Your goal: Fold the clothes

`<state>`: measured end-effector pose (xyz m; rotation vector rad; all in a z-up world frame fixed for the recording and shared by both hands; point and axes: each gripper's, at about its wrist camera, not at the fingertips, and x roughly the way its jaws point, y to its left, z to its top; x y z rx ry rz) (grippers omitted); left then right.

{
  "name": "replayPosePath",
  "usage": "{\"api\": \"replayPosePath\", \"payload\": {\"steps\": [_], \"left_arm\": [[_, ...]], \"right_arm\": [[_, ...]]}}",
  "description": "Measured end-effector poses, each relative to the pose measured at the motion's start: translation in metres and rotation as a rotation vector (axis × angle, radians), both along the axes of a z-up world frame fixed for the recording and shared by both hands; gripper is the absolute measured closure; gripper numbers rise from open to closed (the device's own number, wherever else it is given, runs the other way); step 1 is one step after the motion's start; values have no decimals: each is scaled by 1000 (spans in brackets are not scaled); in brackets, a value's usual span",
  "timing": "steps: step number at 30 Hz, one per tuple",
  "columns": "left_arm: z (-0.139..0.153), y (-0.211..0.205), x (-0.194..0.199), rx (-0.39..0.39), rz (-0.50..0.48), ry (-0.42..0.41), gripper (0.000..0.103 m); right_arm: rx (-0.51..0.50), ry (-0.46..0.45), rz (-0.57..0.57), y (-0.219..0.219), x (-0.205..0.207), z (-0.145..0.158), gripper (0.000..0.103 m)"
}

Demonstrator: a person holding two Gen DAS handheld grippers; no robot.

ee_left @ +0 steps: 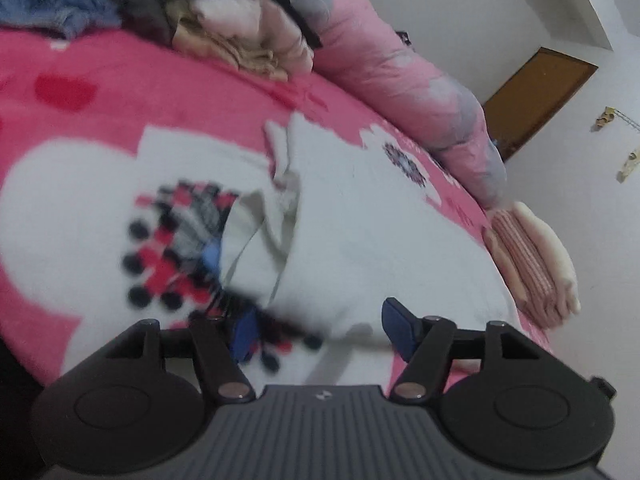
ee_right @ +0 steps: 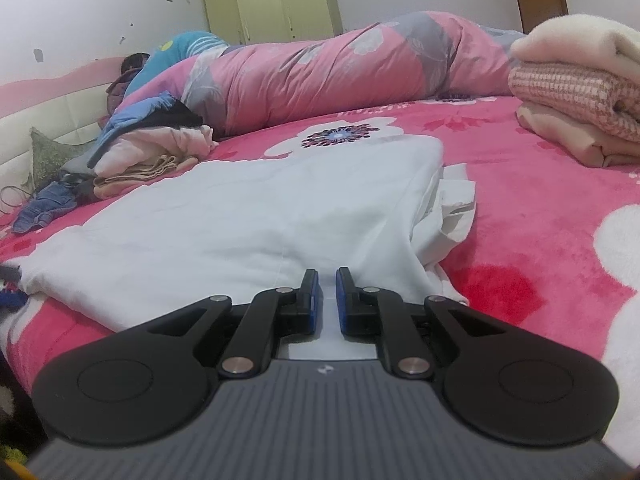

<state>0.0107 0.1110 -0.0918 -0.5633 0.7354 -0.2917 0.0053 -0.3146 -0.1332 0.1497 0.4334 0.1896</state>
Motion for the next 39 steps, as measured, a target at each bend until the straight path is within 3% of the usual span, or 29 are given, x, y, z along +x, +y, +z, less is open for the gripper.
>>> {"api": "replayPosePath", "payload": {"steps": [3,4,8,12,15,18,20,23,27,31,34,39], "left_arm": [[1,4,3,-33,58,3,75],[2,6,3,-42,74,-1,92],[12,10,-2,18,111,-59,95],[0,11,3,52,107,-33,95],[-9,12,5,61,98,-10,91],[-2,20,-1,65,84,-23,76],[5,25,-9,90,101,-41,51],[18,32,-23,171,177,-78,30],[35,33,-26,300,255,-109,26],[51,15,-24,360,249,-224,21],[58,-9,-13,386,173,-298,11],[49,-61,21,410,-50,-318,12]], "right_arm": [[0,-15,-3,0,-2,-2,95],[2,-17,-3,0,-2,-2,95],[7,-25,1,-2,-3,-3,95],[10,-34,5,-3,-4,-4,95],[12,-38,7,-3,-4,-5,95],[16,-46,9,-4,-5,-6,95],[19,-52,11,-4,-6,-7,95],[23,-60,13,-5,-7,-8,95],[22,-66,16,-5,-6,-8,95],[19,-69,16,-4,-6,-8,95],[18,-76,12,-3,-7,-9,95],[17,-82,12,-2,-7,-10,95]]}}
